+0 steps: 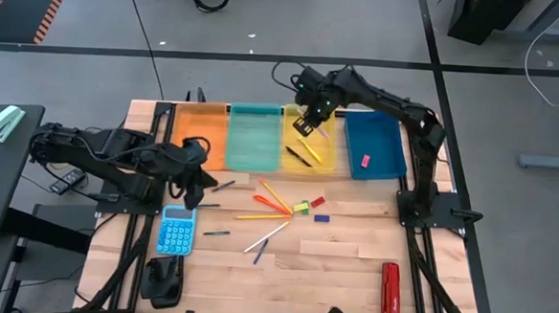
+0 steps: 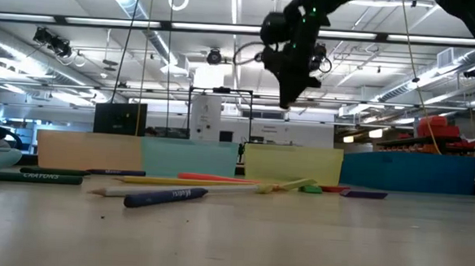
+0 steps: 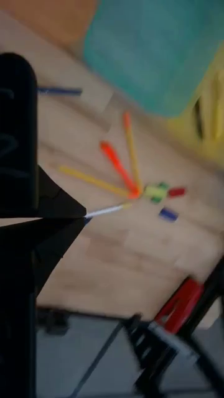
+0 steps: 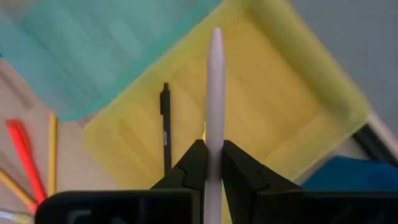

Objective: Sort crayons/erasers/pens/pencils in bins
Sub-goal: Put the light brown pen into the yellow bin, then put the light green eraser into the blue bin

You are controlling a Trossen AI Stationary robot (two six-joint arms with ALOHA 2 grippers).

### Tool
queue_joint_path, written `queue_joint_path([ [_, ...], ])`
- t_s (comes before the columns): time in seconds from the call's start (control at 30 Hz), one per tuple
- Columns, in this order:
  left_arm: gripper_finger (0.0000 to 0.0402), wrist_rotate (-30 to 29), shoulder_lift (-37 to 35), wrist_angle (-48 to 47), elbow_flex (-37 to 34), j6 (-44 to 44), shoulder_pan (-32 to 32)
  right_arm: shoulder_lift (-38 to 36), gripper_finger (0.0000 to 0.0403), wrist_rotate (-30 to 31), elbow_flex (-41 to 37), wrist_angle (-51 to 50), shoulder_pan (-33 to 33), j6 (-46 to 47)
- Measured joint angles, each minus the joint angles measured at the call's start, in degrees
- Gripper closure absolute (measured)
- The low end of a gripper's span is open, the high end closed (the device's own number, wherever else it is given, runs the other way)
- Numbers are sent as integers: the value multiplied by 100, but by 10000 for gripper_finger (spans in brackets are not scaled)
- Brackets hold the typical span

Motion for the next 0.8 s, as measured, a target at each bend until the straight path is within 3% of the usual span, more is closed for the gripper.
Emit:
queue_joint_path([
  [0.33, 385, -1519, 76, 346, 0, -636, 17, 2, 359, -214, -1550, 1448, 58, -67],
  [0.57, 386, -1635, 374, 688, -4, -579, 17, 0, 313, -238, -2066, 1782, 121, -161],
  [0.8, 380, -1434, 818, 1084, -4, -532, 19, -6, 257, -240, -1923, 1557, 106, -434],
])
